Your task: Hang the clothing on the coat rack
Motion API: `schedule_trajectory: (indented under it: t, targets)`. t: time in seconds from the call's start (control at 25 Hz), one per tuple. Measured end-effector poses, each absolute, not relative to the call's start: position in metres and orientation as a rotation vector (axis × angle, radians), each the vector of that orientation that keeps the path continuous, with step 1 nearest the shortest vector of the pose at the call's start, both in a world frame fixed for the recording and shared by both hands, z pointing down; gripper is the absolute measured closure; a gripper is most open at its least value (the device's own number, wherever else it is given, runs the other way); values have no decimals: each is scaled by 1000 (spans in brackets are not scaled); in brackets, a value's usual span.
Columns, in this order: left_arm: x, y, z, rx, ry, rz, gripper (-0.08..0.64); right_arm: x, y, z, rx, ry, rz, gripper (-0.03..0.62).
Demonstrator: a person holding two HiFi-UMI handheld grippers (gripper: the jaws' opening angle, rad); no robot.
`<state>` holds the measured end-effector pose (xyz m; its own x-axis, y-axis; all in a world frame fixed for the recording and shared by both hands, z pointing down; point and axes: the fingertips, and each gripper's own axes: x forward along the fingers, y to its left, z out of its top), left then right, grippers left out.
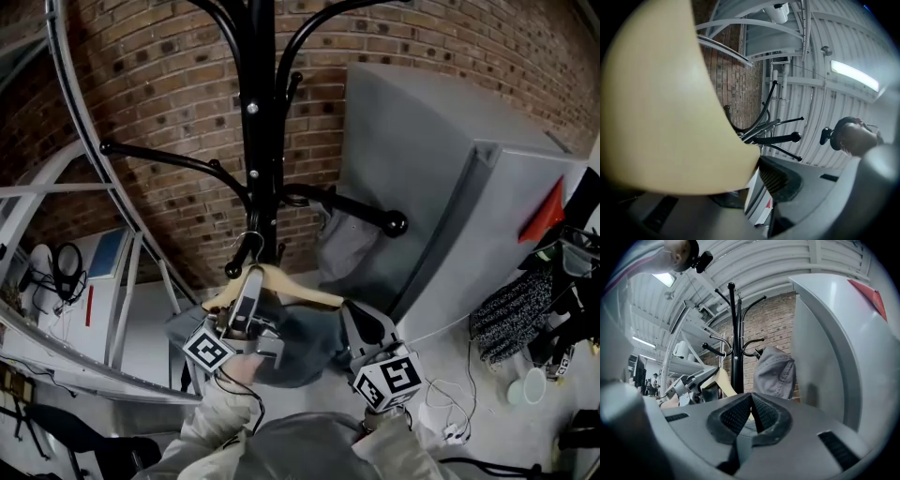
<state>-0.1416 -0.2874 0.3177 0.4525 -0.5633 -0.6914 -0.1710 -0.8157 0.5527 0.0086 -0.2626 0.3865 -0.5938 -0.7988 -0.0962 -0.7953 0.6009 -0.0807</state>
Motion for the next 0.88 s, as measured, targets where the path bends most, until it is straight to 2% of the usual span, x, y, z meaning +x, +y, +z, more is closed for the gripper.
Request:
schedule_trajectory:
  t: [0.88]
  targets:
    - [-144, -289, 323, 2264, -551, -1368, 455, 10, -263, 392, -1327, 2725, -101, 568]
